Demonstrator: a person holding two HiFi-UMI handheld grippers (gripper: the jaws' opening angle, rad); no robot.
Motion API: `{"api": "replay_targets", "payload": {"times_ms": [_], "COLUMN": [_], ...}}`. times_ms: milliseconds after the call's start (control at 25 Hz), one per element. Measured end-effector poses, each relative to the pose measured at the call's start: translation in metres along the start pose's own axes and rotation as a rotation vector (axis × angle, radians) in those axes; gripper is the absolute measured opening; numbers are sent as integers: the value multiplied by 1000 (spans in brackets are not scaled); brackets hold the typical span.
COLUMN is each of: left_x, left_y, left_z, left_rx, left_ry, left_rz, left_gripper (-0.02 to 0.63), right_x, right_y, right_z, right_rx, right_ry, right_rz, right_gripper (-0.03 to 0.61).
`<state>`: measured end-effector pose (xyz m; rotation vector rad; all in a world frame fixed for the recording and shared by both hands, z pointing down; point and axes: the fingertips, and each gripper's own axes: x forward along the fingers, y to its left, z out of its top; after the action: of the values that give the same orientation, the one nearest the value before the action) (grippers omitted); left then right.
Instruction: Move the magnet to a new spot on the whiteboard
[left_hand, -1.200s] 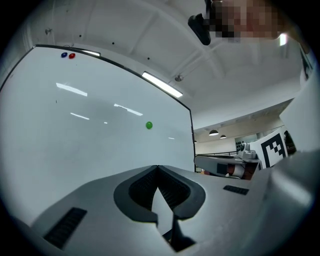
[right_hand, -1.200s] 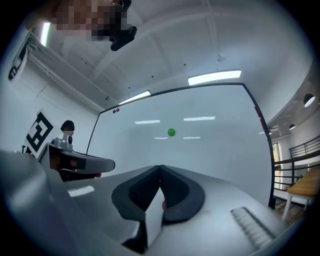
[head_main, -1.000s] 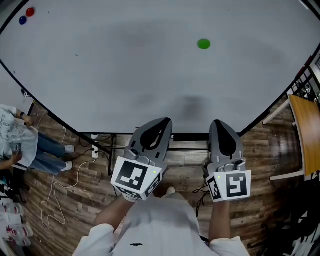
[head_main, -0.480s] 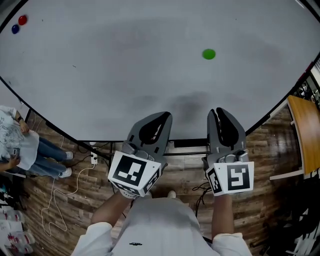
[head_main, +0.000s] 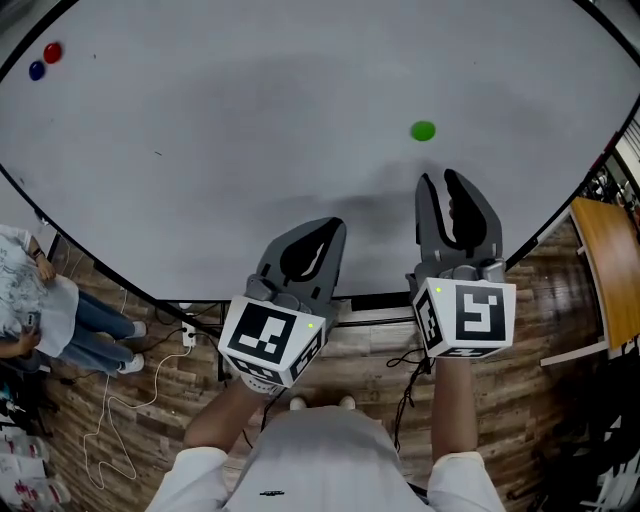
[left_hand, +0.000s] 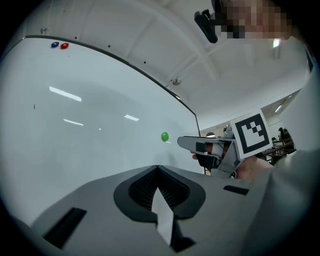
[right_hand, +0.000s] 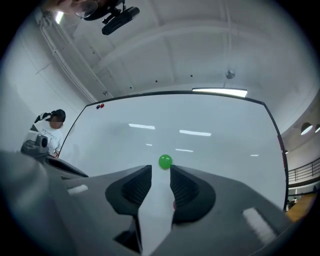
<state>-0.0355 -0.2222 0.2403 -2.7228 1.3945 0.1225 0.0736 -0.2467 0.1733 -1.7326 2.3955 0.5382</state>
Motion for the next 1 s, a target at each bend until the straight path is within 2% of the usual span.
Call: {"api": "replay_targets", "payload": {"times_ms": [320, 520, 1000], "left_x": [8, 6, 3], "left_y": [6, 9, 16], "left_z": [1, -2, 0], "left_rx": [-9, -19, -26], "left_ry": [4, 8, -9], "left_rz": [-30, -29, -18], "left_gripper": [6, 6, 6], "right_x": [31, 43, 58], "right_y": [-6, -6, -16], "right_z": [4, 0, -4], "right_rx": [-23, -53, -52], "right_ry": [4, 12, 43], "right_rz": [-60, -76, -112], "right_gripper": [118, 130, 132]}}
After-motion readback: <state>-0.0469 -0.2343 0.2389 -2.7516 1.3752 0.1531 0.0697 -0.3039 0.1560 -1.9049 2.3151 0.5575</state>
